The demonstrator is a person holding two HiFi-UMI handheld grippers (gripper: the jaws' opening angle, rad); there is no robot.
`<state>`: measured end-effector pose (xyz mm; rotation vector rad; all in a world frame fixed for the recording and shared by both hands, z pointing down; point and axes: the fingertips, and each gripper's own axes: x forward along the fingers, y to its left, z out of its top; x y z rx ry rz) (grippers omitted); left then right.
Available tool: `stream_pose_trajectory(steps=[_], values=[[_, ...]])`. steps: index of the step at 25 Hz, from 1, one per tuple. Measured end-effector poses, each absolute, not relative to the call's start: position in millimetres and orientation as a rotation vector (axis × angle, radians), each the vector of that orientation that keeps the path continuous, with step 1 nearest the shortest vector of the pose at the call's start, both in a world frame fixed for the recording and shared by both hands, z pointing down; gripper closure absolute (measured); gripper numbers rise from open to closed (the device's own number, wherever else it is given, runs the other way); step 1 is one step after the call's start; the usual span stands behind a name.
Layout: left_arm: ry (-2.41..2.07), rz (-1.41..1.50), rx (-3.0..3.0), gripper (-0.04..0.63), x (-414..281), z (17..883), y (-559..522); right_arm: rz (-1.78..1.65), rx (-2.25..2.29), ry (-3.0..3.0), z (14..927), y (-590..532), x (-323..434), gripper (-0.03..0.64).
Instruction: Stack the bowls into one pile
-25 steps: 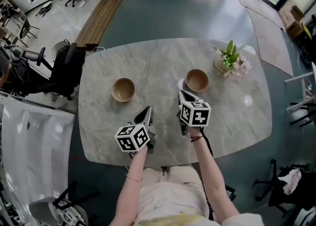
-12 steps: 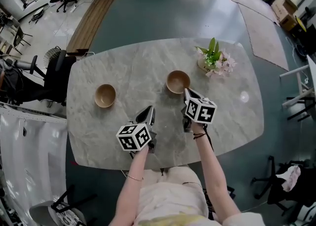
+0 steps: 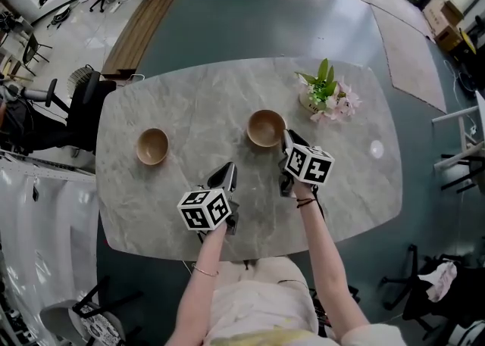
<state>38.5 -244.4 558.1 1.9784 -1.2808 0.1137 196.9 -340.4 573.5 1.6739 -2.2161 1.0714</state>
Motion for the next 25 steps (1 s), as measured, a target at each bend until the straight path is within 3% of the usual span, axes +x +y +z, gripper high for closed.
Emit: stream_pose_trajectory(steps=[11, 25], values=[[-1.315, 0.136, 1.922, 0.595, 38.8, 571.3, -251.2, 1.102, 1.629, -2.185, 596.6, -362.8, 190.2, 0.477], [-1.342, 0.13, 1.879, 0.596, 32.9, 580.5, -255.0, 1.147, 1.587, -2.105, 614.5, -371.3, 188.1, 0.497]])
